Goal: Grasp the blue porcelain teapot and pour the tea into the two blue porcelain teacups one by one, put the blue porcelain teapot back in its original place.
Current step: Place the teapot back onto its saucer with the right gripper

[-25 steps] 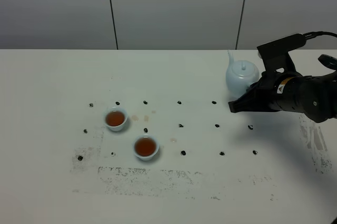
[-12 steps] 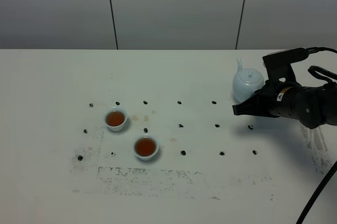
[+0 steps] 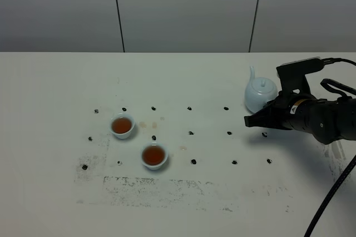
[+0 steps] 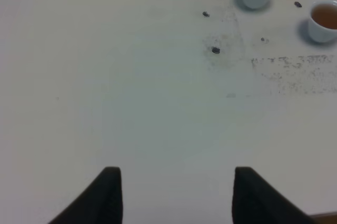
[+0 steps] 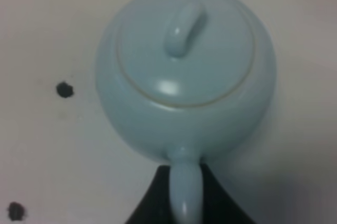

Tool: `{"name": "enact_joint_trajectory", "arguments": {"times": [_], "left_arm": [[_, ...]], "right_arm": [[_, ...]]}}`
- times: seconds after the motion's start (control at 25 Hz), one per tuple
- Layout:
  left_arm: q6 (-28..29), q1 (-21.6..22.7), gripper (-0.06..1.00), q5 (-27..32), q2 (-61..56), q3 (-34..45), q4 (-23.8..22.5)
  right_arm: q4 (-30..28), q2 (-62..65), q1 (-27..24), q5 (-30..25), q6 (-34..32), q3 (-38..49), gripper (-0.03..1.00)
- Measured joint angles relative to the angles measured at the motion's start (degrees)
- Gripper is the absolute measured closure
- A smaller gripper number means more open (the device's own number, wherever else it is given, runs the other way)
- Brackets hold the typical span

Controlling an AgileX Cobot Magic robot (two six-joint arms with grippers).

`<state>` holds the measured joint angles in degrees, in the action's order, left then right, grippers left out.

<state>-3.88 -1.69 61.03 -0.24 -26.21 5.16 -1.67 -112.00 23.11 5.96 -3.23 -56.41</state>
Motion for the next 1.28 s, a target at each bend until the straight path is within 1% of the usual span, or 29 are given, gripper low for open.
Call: {"name": "enact_joint_trajectory", "arguments": {"times": [0.72,0.84,0.96,1.28], "left_arm": [[0.1,0.0,0.45,0.0,0.0,0.0,0.0],[0.1,0.0,0.45,0.0,0.0,0.0,0.0],[0.1,0.0,0.45,0.0,0.0,0.0,0.0],[0.1,0.0,0.45,0.0,0.0,0.0,0.0]], "right_arm": [[0.1,-1.0,-0.1,1.4,0.0,0.5,0.94],[0.1,-1.0,-0.2,1.4,0.0,0.5,0.93],[0.1,-1.0,-0.2,1.4,0.0,0.5,0.87],[0.1,-1.0,-0.2,1.6,0.0,0.5,0.59]]}}
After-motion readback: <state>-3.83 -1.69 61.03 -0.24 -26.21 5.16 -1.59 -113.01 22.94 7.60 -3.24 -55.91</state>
